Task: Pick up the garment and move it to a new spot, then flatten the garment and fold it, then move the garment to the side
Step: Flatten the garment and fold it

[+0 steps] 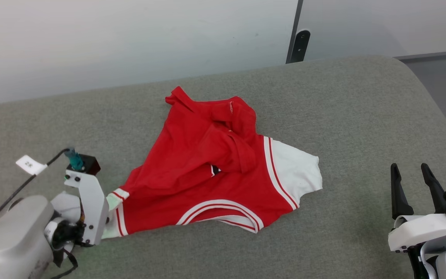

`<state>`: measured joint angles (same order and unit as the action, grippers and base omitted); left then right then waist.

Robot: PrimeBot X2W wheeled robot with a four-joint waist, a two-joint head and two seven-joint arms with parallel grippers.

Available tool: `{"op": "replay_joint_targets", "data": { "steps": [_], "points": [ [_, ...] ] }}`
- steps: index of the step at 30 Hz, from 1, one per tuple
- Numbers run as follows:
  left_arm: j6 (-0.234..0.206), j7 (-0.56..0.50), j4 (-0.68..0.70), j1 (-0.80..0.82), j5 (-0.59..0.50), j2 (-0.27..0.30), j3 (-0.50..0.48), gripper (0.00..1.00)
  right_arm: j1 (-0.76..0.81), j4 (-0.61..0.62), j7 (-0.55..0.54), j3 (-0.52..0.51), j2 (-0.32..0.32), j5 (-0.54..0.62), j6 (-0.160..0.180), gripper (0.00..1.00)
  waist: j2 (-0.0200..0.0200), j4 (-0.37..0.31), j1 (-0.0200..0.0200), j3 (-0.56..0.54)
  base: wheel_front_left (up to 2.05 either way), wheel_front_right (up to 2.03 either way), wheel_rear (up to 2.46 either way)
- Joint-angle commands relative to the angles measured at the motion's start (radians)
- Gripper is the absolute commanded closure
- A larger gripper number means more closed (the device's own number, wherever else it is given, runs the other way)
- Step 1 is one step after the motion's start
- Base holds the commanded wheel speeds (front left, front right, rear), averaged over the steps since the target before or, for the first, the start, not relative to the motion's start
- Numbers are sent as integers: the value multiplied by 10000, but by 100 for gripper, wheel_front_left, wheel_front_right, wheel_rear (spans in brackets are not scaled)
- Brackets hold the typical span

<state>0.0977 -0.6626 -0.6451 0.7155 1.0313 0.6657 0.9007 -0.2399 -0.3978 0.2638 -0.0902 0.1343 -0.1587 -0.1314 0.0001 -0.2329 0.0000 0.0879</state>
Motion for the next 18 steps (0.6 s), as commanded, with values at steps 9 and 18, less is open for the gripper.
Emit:
{"op": "replay_joint_targets", "data": {
  "steps": [9,18],
  "points": [
    [25,-713,276,652,164,313,-75,100,-122,-75,10,-18,-61,73,14,0,-1,174,0,24,0,0,0],
    [85,-741,480,1173,-360,1198,-4,85,-225,-86,10,105,49,-9,14,0,-1,93,0,391,0,0,0]
  ]
}}
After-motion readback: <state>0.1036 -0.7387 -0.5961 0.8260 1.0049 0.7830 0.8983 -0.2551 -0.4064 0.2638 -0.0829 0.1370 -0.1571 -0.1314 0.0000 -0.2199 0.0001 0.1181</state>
